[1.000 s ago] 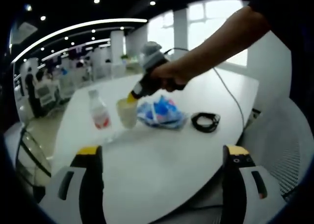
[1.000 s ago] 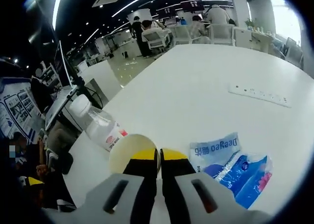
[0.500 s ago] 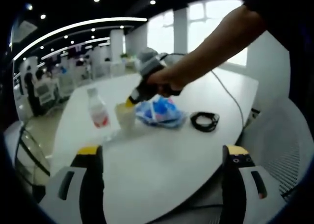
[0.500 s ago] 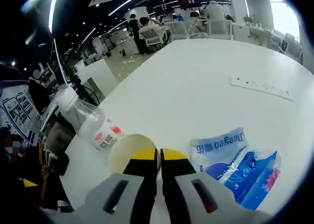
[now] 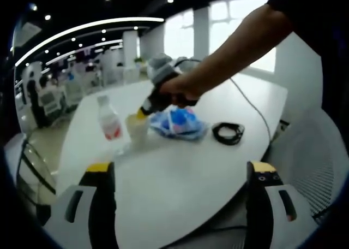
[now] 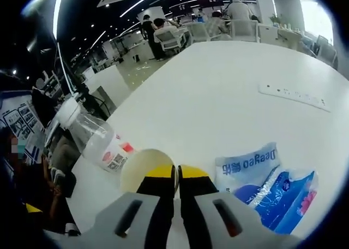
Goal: Arrange the tabletop items into an orderly group along one side of the table until the central work area is clear of visible clutter.
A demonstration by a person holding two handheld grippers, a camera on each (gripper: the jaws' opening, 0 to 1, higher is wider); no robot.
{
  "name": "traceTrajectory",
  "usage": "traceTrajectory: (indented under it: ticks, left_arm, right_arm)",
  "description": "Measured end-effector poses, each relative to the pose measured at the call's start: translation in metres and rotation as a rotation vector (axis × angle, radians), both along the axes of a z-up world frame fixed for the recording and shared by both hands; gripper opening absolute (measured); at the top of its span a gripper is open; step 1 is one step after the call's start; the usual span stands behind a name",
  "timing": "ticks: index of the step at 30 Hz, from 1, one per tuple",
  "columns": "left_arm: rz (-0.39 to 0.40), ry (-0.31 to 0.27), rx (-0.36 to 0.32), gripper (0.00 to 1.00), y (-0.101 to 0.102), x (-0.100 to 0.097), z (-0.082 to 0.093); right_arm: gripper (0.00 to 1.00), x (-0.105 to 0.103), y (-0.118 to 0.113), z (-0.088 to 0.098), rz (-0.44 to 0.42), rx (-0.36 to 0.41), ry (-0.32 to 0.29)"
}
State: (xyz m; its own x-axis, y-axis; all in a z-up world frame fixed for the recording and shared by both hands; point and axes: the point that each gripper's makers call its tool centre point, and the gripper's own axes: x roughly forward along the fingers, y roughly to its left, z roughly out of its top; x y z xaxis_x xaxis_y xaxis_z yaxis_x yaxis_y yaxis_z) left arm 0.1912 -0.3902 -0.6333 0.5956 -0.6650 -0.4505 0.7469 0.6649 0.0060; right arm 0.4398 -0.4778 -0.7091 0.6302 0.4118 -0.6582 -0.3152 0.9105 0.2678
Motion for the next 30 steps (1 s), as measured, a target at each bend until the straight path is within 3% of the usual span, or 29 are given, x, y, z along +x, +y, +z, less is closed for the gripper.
traceTrajectory:
  ticks: [30]
  left_arm:
    - [0.004, 0.008, 0.008, 0.96, 0.0009, -0.0005, -0.0012]
  right_arm:
    - [0.02, 0.0028, 0.0055, 0.0015, 0.009, -0.009, -0.007]
